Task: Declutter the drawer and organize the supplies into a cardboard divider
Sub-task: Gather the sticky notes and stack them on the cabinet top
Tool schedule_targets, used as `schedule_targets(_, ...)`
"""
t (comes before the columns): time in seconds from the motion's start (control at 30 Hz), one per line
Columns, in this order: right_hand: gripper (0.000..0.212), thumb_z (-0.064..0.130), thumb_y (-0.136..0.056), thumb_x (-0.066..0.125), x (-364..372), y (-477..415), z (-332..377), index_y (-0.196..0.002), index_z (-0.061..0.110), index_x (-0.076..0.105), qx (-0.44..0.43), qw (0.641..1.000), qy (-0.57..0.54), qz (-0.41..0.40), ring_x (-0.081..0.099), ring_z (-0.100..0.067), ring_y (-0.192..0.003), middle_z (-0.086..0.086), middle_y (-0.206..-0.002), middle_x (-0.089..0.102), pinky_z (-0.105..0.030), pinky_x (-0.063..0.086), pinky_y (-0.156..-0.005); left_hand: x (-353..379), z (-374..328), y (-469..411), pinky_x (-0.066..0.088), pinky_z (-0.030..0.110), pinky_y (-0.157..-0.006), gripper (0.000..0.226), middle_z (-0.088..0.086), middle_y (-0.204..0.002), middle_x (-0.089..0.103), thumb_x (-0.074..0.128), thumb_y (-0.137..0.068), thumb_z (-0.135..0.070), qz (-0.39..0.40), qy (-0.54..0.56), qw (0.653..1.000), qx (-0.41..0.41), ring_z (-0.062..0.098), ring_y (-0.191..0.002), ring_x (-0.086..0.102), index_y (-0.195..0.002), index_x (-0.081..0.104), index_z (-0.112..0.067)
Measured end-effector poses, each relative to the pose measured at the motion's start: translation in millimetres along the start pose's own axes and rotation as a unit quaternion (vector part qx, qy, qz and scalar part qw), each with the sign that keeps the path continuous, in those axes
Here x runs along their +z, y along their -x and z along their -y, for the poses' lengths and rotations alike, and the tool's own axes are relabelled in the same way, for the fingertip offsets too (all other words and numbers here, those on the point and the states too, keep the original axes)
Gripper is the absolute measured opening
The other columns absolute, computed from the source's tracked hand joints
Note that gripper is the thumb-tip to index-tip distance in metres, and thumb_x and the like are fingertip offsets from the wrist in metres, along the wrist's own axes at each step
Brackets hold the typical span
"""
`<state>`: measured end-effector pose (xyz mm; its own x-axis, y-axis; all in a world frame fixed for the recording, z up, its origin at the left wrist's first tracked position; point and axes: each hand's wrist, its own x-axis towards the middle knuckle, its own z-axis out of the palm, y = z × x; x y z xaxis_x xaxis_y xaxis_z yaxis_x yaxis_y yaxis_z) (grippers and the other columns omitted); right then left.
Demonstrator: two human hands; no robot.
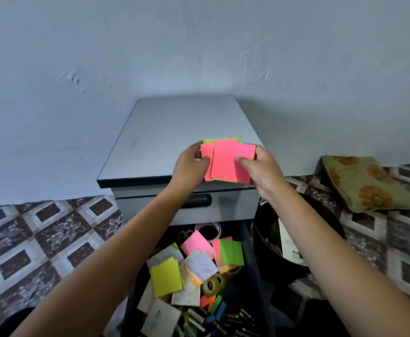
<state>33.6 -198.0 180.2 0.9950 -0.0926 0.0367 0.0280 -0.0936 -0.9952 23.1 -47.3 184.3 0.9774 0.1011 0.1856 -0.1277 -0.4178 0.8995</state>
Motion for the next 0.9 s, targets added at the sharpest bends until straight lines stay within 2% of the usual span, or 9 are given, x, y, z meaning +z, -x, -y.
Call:
schedule_targets(0.1, 0.027, 0.004, -0.087, 0.056, -7.3, -28.0, 27.1, -0.112, 0.015, 0.051, -0.053, 0.998, 0.025, -0.012, 0.054, -0.017, -0.092, -0.004, -0.102, 0.058, -0.026, 0.045, -0.073, 6.7, -28.9, -30.7, 0.041, 0.024, -0.071, 0.034, 0.001, -0.092, 0.059, 0.044, -0.086, -0.004, -0.02, -0.003, 1.0, 0.016, 0.018, -0.083, 0.053, -0.116, 0.059, -0.009)
schedule_targets(0.23, 0.035, 0.002, -0.085, 0.05, -12.1, -54.6, 35.3, -0.118, 0.011, 0.042, -0.078, 0.995, 0.055, -0.04, 0.05, -0.018, -0.086, 0.0, -0.091, 0.051, -0.021, 0.04, -0.063, 25.2, -42.4, -56.0, 0.039, 0.02, -0.061, 0.032, 0.003, -0.097, 0.058, 0.042, -0.09, -0.008, -0.001, -0.015, 1.0, 0.022, 0.02, -0.086, 0.052, -0.118, 0.056, -0.008)
schedule_targets(0.33, 0.047, 0.001, -0.087, 0.046, -11.4, -58.7, 19.6, -0.13, 0.008, 0.03, -0.074, 0.992, 0.096, -0.037, 0.052, -0.02, -0.086, -0.002, -0.105, 0.049, -0.021, 0.039, -0.062, 42.0, -34.9, -60.2, 0.045, 0.027, -0.078, 0.042, 0.005, -0.113, 0.061, 0.042, -0.087, -0.008, 0.036, -0.014, 0.999, 0.009, 0.024, -0.101, 0.057, -0.128, 0.05, -0.013)
schedule_targets(0.43, 0.049, 0.002, -0.091, 0.041, -11.6, -62.0, 4.1, -0.136, 0.007, 0.023, -0.06, 0.989, 0.133, -0.033, 0.05, -0.019, -0.087, -0.001, -0.106, 0.048, -0.025, 0.035, -0.068, 54.2, -23.4, -59.8, 0.041, 0.026, -0.079, 0.049, 0.003, -0.116, 0.061, 0.038, -0.085, -0.005, 0.05, -0.029, 0.998, -0.006, 0.023, -0.103, 0.056, -0.131, 0.047, -0.018)
schedule_targets(0.53, 0.044, 0.003, -0.093, 0.036, -14.0, -65.5, -3.5, -0.136, 0.009, 0.028, -0.072, 0.983, 0.165, -0.027, 0.049, -0.018, -0.091, -0.002, -0.108, 0.05, -0.023, 0.031, -0.07, 59.6, -13.6, -59.3, 0.04, 0.027, -0.08, 0.047, 0.005, -0.122, 0.06, 0.035, -0.089, -0.004, 0.027, -0.042, 0.999, -0.003, 0.025, -0.107, 0.055, -0.132, 0.047, -0.017)
schedule_targets(0.63, 0.037, 0.004, -0.095, 0.041, -16.1, -67.3, -9.2, -0.132, 0.006, 0.035, -0.113, 0.978, 0.173, -0.041, 0.055, -0.024, -0.101, -0.009, -0.117, 0.059, -0.02, 0.03, -0.067, 59.0, -7.6, -57.0, 0.044, 0.03, -0.084, 0.04, 0.003, -0.121, 0.061, 0.037, -0.093, -0.008, -0.02, -0.026, 0.999, 0.015, 0.024, -0.107, 0.057, -0.131, 0.045, -0.017)
schedule_targets(0.7, 0.034, 0.005, -0.095, 0.044, -17.2, -70.7, -8.5, -0.128, 0.004, 0.039, -0.138, 0.973, 0.172, -0.06, 0.057, -0.026, -0.105, -0.012, -0.118, 0.061, -0.02, 0.03, -0.067, 58.1, -7.9, -58.5, 0.044, 0.028, -0.082, 0.036, 0.001, -0.116, 0.062, 0.04, -0.094, -0.008, -0.042, 0.001, 0.998, 0.041, 0.022, -0.104, 0.058, -0.128, 0.046, -0.017)
schedule_targets(0.8, 0.03, 0.007, -0.095, 0.046, -19.1, -77.1, -6.5, -0.124, 0.002, 0.043, -0.147, 0.968, 0.193, -0.07, 0.058, -0.029, -0.101, -0.015, -0.113, 0.062, -0.021, 0.029, -0.063, 57.6, -8.8, -68.0, 0.045, 0.029, -0.083, 0.033, 0.003, -0.117, 0.063, 0.042, -0.094, -0.011, -0.029, -0.002, 0.999, 0.041, 0.022, -0.103, 0.059, -0.126, 0.048, -0.017)
schedule_targets(0.9, 0.028, 0.015, -0.096, 0.046, -21.4, -82.6, -9.9, -0.122, 0.002, 0.046, -0.11, 0.962, 0.245, -0.055, 0.057, -0.03, -0.104, -0.016, -0.116, 0.061, -0.022, 0.027, -0.064, 56.4, -4.7, -72.5, 0.045, 0.032, -0.084, 0.032, 0.007, -0.118, 0.062, 0.04, -0.096, -0.015, 0.006, -0.075, 0.997, 0.032, 0.027, -0.105, 0.058, -0.126, 0.05, -0.013)
